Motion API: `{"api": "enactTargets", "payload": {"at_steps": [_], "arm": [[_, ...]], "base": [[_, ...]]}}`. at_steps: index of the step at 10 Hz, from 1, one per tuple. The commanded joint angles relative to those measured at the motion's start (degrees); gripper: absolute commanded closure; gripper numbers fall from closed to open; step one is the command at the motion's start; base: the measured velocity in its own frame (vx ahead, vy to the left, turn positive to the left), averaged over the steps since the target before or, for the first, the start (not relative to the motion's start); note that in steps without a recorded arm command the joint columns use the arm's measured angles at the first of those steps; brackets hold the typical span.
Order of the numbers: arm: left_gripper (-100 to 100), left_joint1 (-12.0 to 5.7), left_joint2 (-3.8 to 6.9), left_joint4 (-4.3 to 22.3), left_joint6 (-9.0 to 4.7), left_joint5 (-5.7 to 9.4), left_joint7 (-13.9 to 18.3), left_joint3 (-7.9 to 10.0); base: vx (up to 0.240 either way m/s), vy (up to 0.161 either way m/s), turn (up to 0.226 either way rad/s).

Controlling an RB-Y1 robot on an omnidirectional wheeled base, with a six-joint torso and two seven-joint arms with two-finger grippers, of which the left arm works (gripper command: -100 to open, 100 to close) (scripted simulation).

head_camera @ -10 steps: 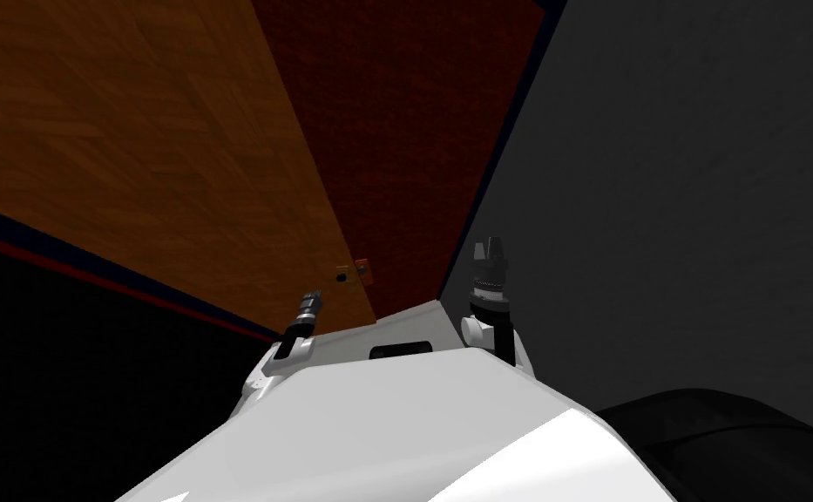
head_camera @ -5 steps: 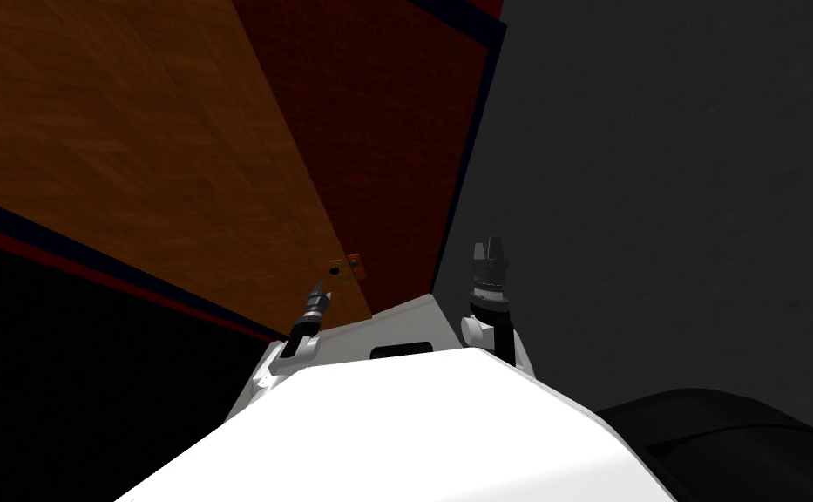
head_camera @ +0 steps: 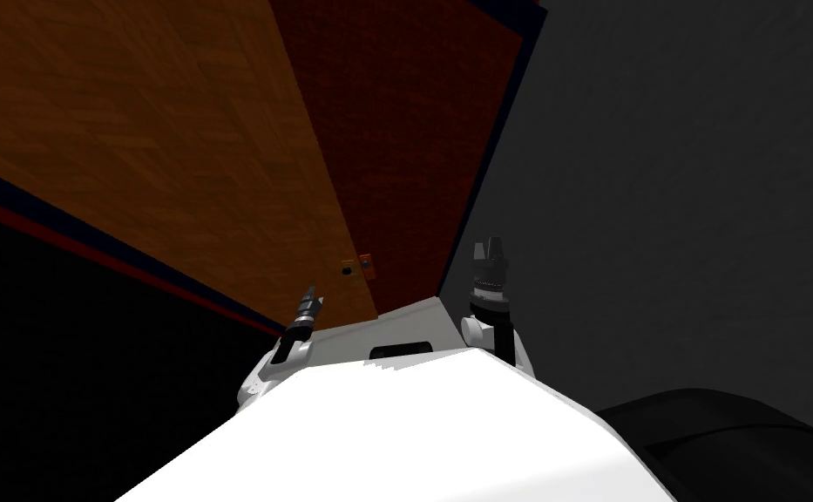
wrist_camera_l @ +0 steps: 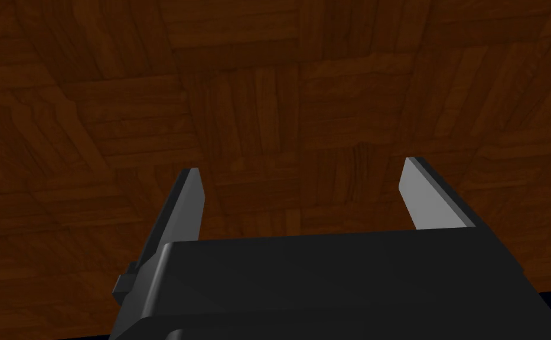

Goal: Pull the door open

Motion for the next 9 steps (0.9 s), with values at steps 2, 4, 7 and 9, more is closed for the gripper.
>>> {"api": "enactTargets", "payload": {"at_steps": [2, 4, 7, 9], "arm": [[-100, -0.96, -0.46, 0.4, -0.12, -0.09, -0.4, -0.09], [-100, -2.53, -1.27, 0.0, -0.37, -0.34, -0.5, -1.3], [100, -2.81, -1.03, 0.1, -0.38, -0.29, -0.3, -1.49], [100, -2.81, -1.03, 0.1, -0.38, -0.29, -0.3, -1.49]], "base": [[0.178, 0.03, -0.059], [0.218, -0.062, -0.153], [0.101, -0.065, -0.051], [-0.031, 0.021, -0.022]]}}
